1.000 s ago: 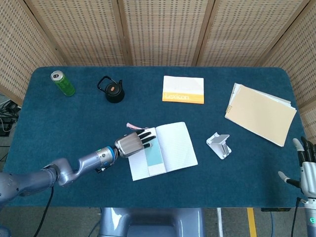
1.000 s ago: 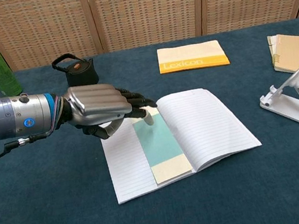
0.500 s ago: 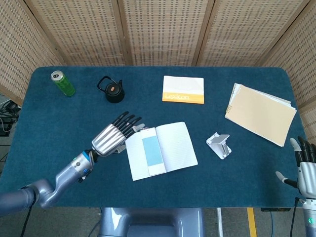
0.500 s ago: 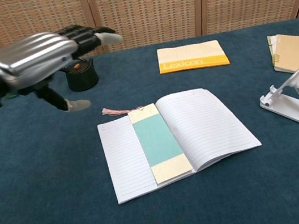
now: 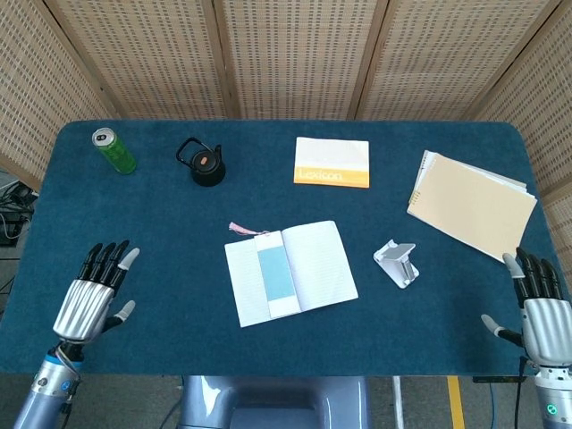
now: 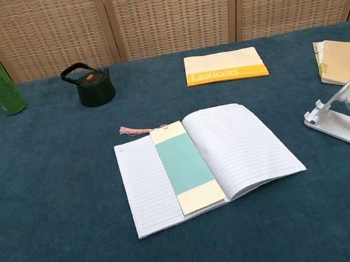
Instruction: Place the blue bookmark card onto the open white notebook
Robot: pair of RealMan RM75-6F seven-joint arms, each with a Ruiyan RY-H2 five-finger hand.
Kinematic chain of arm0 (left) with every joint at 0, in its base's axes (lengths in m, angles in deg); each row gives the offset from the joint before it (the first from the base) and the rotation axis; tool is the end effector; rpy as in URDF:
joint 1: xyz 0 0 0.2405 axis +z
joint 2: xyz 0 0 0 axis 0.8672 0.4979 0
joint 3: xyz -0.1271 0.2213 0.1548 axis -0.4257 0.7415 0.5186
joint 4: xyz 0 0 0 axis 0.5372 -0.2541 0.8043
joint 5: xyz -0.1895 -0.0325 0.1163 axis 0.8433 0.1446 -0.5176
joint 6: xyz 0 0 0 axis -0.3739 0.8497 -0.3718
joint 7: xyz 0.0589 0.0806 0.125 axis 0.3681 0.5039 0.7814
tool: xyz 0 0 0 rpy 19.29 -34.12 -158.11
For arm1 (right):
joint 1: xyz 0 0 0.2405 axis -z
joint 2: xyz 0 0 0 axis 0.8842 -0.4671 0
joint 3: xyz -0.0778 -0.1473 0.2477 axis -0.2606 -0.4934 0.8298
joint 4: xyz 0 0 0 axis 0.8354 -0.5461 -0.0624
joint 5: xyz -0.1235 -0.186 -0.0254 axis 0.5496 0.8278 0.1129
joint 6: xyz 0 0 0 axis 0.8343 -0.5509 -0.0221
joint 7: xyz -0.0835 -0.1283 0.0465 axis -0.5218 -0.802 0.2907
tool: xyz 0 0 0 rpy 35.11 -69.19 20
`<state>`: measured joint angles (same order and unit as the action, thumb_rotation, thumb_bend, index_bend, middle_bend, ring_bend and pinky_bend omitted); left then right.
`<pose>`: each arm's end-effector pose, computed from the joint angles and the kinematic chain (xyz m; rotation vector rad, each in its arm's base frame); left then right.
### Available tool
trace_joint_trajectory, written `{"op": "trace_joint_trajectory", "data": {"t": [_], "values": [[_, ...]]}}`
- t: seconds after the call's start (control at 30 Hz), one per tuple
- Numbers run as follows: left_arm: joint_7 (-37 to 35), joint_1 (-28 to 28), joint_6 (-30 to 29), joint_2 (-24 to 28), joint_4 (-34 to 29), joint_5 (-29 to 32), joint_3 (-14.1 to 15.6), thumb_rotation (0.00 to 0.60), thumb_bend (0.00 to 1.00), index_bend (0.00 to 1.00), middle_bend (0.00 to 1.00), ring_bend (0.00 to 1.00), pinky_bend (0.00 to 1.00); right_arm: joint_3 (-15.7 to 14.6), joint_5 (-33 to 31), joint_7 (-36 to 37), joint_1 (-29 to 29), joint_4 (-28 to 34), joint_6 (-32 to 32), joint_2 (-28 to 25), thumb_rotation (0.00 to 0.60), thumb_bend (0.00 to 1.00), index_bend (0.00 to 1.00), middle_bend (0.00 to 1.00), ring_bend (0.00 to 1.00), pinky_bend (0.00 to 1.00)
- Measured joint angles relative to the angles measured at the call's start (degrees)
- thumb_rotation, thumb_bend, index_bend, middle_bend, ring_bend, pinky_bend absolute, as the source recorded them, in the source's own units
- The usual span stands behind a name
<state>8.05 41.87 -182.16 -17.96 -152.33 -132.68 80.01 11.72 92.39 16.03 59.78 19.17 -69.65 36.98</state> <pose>-0.2817 0.2198 0.0740 -1.6329 -0.7003 -0.9892 -0.3678 -0.1943 0.1606 1.3054 -0.7847 1.0384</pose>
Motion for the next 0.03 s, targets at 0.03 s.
{"op": "trace_joint_trajectory", "data": {"t": [0.03], "values": [[-0.2, 0.5, -0.2, 0.3, 0.1, -0.2, 0.1, 0.600, 0.26, 0.00, 0.00, 0.00, 0.00, -0.1, 0.2, -0.2, 0.1, 0.2, -0.1, -0.1, 0.600, 0.13, 0.05, 0.00, 0.00, 0.00]]}}
